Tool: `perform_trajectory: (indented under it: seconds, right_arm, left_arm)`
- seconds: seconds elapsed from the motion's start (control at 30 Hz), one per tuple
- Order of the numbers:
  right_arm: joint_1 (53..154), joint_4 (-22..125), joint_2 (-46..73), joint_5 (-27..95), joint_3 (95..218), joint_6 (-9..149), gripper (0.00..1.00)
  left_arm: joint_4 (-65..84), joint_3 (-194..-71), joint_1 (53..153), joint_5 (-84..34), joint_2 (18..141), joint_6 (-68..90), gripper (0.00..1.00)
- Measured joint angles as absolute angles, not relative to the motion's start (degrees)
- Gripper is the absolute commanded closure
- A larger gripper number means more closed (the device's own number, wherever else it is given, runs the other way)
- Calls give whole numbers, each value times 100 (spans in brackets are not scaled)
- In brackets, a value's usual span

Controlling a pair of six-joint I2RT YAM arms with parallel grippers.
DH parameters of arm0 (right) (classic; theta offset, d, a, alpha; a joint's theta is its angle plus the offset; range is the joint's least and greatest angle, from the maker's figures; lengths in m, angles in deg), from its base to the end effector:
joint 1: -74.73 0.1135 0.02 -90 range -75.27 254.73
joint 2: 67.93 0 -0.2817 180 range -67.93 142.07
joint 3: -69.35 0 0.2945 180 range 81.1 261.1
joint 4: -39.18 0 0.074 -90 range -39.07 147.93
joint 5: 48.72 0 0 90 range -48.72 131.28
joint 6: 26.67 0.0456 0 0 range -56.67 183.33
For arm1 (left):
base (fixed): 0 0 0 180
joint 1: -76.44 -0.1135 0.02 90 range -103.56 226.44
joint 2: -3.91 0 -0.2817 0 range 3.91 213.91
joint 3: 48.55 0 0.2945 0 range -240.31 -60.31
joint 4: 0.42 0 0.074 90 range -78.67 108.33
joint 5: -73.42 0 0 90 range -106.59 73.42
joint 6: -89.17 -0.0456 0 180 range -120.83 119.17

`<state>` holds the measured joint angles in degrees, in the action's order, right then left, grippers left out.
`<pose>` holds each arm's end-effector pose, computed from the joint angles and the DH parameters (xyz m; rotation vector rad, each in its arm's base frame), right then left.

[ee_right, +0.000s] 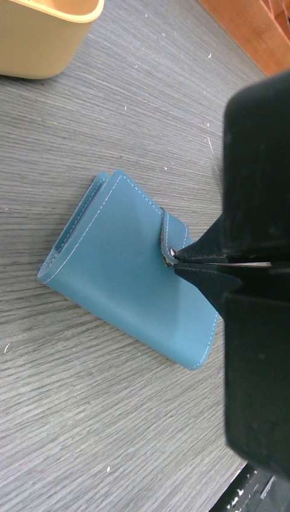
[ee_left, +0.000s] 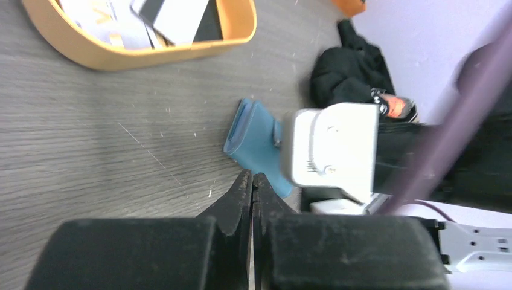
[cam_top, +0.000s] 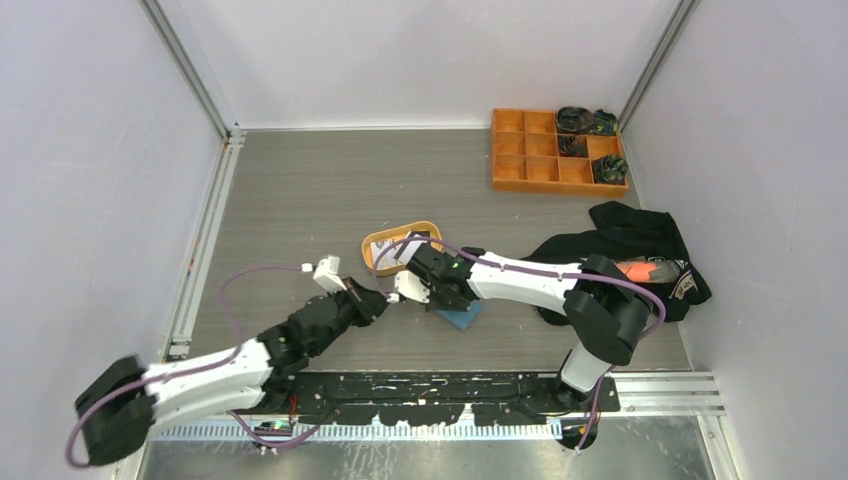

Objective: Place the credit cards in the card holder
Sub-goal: Close the card holder at the center of the board, then reset both arms

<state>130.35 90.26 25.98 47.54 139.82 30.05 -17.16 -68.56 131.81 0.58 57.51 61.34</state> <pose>0.1968 0.2788 0.1624 -1.9839 2.0527 -0.0780 0.1308 -0.1657 0.1432 -0.3424 1.9847 -1.1133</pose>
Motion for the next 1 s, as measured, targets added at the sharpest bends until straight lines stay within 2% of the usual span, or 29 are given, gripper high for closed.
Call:
perform_trajectory:
  seconds: [0.13, 0.3, 0.5, 0.73, 0.93, 1.0]
  right_arm:
    - [13203, 9079, 2688, 5023, 14028, 3009, 99]
    - [13343, 9090, 2731, 5259, 14024, 3024, 99]
    - [13474, 9031, 2734, 5469, 13958, 3031, 99]
    - [13693, 9116, 2911, 5816, 14030, 2996, 99]
    - [13701, 9444, 3153, 5816, 14321, 2937, 98]
    - [13651, 9492, 3182, 5810, 14360, 2946, 82]
  left_arm:
    - [492, -7182, 13181, 587, 3673, 5911, 100]
    - [2315, -7426, 13179, 1064, 2477, 5712, 100]
    - [3265, -7509, 13179, 1184, 2597, 5565, 100]
    - [3285, -7529, 13179, 1086, 3255, 5515, 100]
    - [3344, -7531, 13179, 1068, 3133, 5458, 100]
    - [3425, -7542, 13179, 1070, 2953, 5443, 100]
